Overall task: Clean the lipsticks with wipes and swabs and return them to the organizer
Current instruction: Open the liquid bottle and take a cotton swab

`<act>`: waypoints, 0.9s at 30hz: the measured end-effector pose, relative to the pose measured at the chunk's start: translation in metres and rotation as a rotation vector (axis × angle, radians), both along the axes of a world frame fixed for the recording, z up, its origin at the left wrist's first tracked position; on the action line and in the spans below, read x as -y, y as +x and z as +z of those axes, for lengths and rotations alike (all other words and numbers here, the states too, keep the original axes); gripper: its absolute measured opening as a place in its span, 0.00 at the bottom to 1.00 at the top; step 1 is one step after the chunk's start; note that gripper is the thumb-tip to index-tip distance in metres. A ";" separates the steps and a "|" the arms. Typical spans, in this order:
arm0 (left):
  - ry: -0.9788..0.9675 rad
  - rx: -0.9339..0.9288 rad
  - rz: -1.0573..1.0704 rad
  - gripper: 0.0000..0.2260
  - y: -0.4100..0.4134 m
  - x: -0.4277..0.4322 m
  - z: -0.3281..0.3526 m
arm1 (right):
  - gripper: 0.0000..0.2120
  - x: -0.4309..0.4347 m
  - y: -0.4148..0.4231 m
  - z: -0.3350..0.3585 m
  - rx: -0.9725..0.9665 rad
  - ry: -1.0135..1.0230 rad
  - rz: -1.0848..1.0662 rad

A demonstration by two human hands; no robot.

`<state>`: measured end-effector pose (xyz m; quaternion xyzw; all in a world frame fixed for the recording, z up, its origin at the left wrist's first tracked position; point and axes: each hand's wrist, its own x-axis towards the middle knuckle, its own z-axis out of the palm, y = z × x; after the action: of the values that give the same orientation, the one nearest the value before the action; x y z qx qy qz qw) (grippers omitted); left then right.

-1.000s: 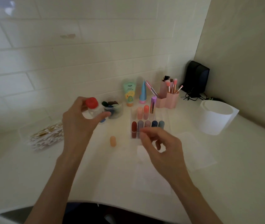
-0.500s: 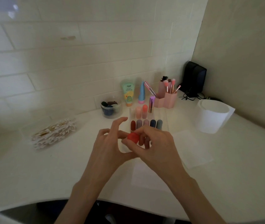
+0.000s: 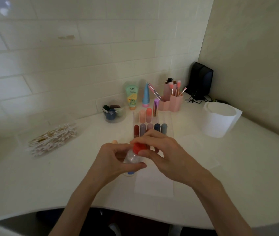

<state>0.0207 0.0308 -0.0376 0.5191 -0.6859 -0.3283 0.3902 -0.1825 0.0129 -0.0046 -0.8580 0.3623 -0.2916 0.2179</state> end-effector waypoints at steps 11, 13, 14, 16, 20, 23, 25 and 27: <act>-0.040 0.017 0.014 0.26 -0.002 0.004 -0.003 | 0.12 0.000 0.000 0.001 0.039 -0.014 -0.083; -0.035 0.024 0.014 0.28 -0.002 0.004 -0.003 | 0.15 -0.001 -0.004 0.004 0.017 0.023 -0.017; -0.038 0.025 0.016 0.28 -0.002 0.004 -0.003 | 0.17 -0.002 -0.004 0.005 0.012 0.035 -0.022; -0.044 0.020 0.019 0.26 -0.004 0.003 -0.002 | 0.25 -0.003 -0.002 0.005 0.000 0.036 -0.107; -0.056 0.011 -0.003 0.25 -0.003 0.004 -0.004 | 0.15 -0.001 0.000 0.001 0.039 0.010 -0.137; -0.058 -0.010 -0.022 0.24 -0.003 0.003 -0.002 | 0.14 0.003 -0.005 -0.002 0.128 0.079 -0.042; -0.057 -0.030 -0.056 0.21 -0.003 0.003 -0.001 | 0.15 0.005 -0.007 -0.003 0.186 0.131 0.002; -0.053 -0.018 -0.074 0.19 -0.003 0.004 0.001 | 0.15 0.007 -0.009 -0.002 0.250 0.153 0.030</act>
<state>0.0181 0.0270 -0.0370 0.4799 -0.7094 -0.3290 0.3976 -0.1918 0.0057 -0.0064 -0.8012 0.3407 -0.3646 0.3302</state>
